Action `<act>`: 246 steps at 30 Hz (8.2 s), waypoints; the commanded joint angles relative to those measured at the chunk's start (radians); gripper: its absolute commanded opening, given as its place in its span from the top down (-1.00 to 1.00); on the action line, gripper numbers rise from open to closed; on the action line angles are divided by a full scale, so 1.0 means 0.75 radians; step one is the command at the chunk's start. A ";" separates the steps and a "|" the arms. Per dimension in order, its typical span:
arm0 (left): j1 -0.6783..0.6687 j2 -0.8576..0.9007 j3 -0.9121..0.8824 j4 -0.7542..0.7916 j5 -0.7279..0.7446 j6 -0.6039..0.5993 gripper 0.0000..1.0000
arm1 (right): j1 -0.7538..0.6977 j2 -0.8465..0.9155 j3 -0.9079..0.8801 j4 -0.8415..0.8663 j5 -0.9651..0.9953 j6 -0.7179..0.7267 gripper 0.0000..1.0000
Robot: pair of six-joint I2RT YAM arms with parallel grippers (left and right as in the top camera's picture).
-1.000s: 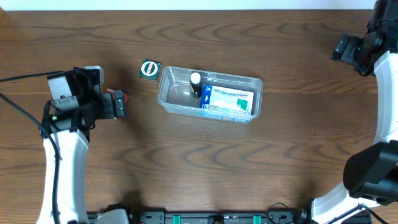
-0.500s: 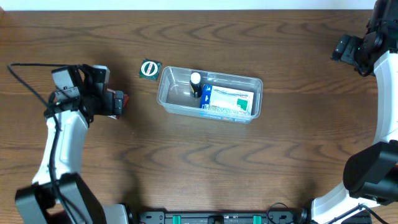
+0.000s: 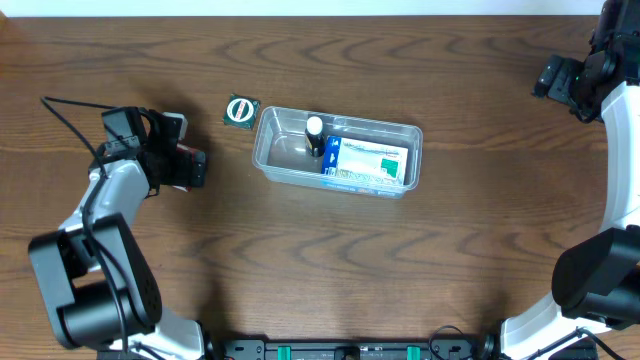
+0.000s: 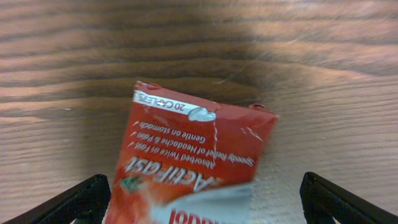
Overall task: Pack container
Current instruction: 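Move the left gripper to the red Panadol box, then grasp the red Panadol box with the left gripper and lift, then lower the red box into the container's left end, then release the red box and move the left gripper to the Zam-Buk tin, then grasp the green Zam-Buk tin with the left gripper and lift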
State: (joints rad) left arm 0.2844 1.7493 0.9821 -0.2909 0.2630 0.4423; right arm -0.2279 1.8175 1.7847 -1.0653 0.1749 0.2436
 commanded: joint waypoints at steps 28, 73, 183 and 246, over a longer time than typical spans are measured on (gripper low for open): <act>-0.032 -0.047 0.036 -0.004 0.009 -0.084 -0.11 | -0.008 0.004 -0.003 -0.002 0.005 -0.017 -0.99; -0.723 -0.280 0.043 0.152 -0.020 -0.715 -0.16 | -0.008 0.004 -0.003 -0.002 0.005 -0.018 -0.99; -0.328 -0.012 0.596 -0.141 -0.171 -0.324 -0.96 | -0.006 0.004 -0.003 -0.002 0.005 -0.017 -0.99; -0.406 0.474 0.598 -0.029 -0.122 -0.240 -0.68 | -0.006 0.004 -0.003 -0.002 0.005 -0.017 -0.99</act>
State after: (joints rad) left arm -0.0174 2.0872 1.4277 -0.3107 0.1589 0.2424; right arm -0.2279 1.8175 1.7847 -1.0657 0.1753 0.2432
